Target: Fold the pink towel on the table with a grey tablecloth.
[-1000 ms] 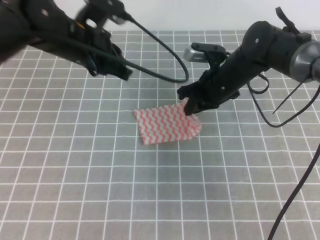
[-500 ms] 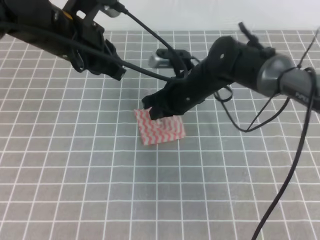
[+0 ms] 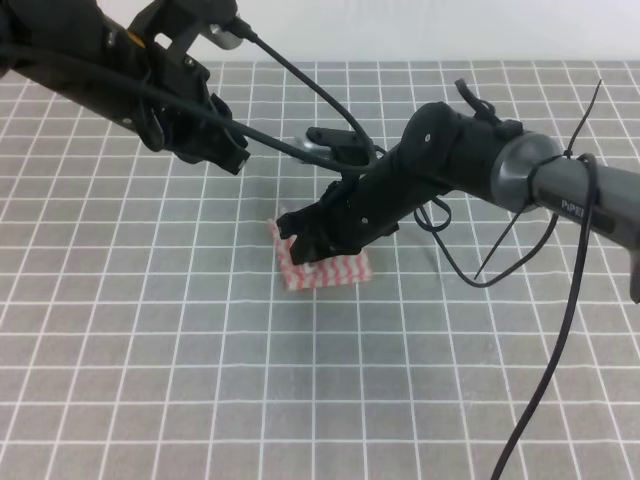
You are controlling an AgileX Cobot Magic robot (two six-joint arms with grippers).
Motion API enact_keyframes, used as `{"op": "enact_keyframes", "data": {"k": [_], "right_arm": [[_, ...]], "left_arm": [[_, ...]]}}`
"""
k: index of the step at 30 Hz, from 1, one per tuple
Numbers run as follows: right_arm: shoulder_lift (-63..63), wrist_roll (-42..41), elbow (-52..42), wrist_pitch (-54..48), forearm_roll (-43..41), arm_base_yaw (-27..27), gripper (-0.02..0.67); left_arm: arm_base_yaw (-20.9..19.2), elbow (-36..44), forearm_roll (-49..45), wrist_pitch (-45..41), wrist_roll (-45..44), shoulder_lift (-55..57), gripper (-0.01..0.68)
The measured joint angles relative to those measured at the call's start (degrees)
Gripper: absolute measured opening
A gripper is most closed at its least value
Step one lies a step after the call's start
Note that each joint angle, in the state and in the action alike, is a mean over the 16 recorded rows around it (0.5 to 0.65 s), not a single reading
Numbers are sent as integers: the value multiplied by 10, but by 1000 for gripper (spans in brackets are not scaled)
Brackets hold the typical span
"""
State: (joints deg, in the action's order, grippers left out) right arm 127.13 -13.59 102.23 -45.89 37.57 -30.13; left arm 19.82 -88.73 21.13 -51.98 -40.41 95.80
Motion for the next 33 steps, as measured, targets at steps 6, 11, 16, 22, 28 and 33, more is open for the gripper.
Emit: {"op": "enact_keyframes", "data": {"k": [6,11,16,22,28,33], "right_arm": [[11,-1,0,-12,19,0,134],[15,-13,0,-20,38,0,131],[1,-38,1,-22,51,0,73],[-58,-61,3,-15,28,0,9],[-164,-61,-19,17,-27,1,-13],[-272,-50,-82,86,-72,0,-15]], "left_arm": [[0,0,0,-3,0,0,-2],[0,0,-1,-4,1,0,-2],[0,0,-2,-5,1,-3,-2],[0,0,-10,-6,4,-22,-3],[0,18,-24,0,27,-81,-2],[0,71,-43,24,70,-171,-3]]}}
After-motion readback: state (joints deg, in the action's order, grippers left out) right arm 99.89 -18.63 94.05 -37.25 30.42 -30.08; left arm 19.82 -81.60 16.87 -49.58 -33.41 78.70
